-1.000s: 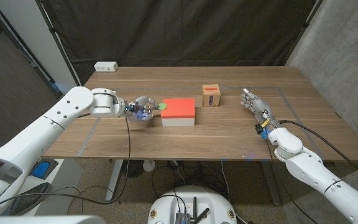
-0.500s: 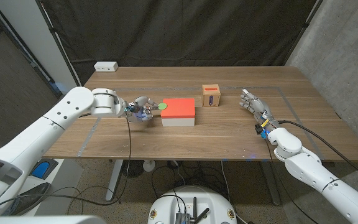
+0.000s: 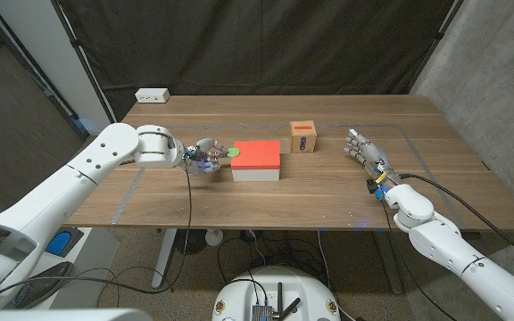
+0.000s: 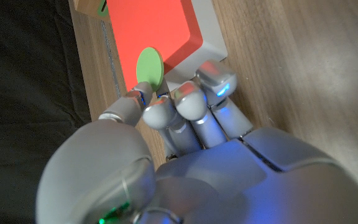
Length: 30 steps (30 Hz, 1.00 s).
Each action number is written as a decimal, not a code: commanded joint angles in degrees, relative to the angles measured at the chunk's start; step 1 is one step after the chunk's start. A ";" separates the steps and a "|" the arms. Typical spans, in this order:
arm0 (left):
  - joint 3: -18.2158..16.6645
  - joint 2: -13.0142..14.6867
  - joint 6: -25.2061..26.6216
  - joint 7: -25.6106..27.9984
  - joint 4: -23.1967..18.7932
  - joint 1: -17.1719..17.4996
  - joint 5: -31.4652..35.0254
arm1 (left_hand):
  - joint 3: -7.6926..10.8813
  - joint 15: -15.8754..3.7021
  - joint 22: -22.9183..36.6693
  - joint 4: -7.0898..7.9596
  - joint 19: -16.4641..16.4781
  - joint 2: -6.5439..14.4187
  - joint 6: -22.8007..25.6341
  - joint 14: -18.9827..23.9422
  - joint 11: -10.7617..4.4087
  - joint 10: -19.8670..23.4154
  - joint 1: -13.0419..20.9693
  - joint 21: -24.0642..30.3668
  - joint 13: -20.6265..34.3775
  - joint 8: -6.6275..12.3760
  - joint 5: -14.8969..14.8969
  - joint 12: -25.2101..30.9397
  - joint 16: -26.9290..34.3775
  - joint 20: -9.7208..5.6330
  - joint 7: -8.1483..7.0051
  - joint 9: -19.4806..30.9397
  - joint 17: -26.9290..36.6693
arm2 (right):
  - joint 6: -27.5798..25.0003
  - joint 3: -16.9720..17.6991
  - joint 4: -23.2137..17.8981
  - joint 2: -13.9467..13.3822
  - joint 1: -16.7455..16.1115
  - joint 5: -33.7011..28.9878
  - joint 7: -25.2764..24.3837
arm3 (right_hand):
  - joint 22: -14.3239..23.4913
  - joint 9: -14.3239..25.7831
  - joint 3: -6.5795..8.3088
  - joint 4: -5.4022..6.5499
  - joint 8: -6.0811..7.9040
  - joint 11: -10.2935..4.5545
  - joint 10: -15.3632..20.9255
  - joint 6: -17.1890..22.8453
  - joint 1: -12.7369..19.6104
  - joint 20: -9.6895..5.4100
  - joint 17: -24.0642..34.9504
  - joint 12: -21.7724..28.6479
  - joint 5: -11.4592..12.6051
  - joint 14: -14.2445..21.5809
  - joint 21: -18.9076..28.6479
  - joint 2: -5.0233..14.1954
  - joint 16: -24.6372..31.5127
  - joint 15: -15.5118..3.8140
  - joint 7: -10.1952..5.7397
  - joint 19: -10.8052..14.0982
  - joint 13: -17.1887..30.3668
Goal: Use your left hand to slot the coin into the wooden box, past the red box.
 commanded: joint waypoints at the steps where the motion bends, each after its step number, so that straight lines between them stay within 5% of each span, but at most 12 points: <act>1: 0.52 -0.21 -0.34 3.43 -0.83 -0.35 -0.86 | -0.15 -0.04 0.03 0.15 0.15 -0.41 0.53 0.65 0.10 0.30 0.07 0.31 -0.10 0.57 -0.09 0.32 0.38 -0.20 -0.24 0.07 0.37 | 0.54 0.18 0.44 -0.03 0.01 0.21 0.36 | 0.18 0.09 -0.21 -0.25 0.01 -0.06 0.45 0.44 0.25 0.09 0.04 0.55 -0.03 0.36 0.22 -0.28 0.45 -0.06 -0.08 0.12 0.23; 12: 1.07 -0.04 -0.51 7.96 -1.99 -0.61 -2.09 | -0.25 0.08 -0.64 -0.20 0.11 0.04 6.91 0.37 0.10 0.37 3.09 0.88 -0.76 4.39 0.02 0.93 0.33 -0.27 -1.20 1.37 0.60 | 2.12 0.09 2.53 0.86 0.46 0.87 1.40 | 0.18 0.09 -0.24 -0.23 0.02 -0.10 0.58 0.50 0.20 0.15 0.02 0.54 -0.03 0.38 0.23 -0.28 0.46 -0.10 -0.04 0.15 0.25; 30: 2.50 -0.24 -0.79 9.52 -2.10 -1.60 -1.53 | -1.51 0.09 -1.38 -0.15 -0.35 -1.07 5.79 0.56 0.10 0.43 3.69 0.76 -0.58 3.29 0.11 1.76 0.14 -0.23 -1.17 0.22 -0.64 | 3.57 0.14 3.47 1.53 0.33 1.04 1.51 | 0.19 0.10 -0.33 -0.18 0.08 -0.18 0.99 0.78 0.02 0.22 -0.02 0.59 -0.05 0.56 0.25 -0.32 0.53 0.06 -0.15 0.24 0.29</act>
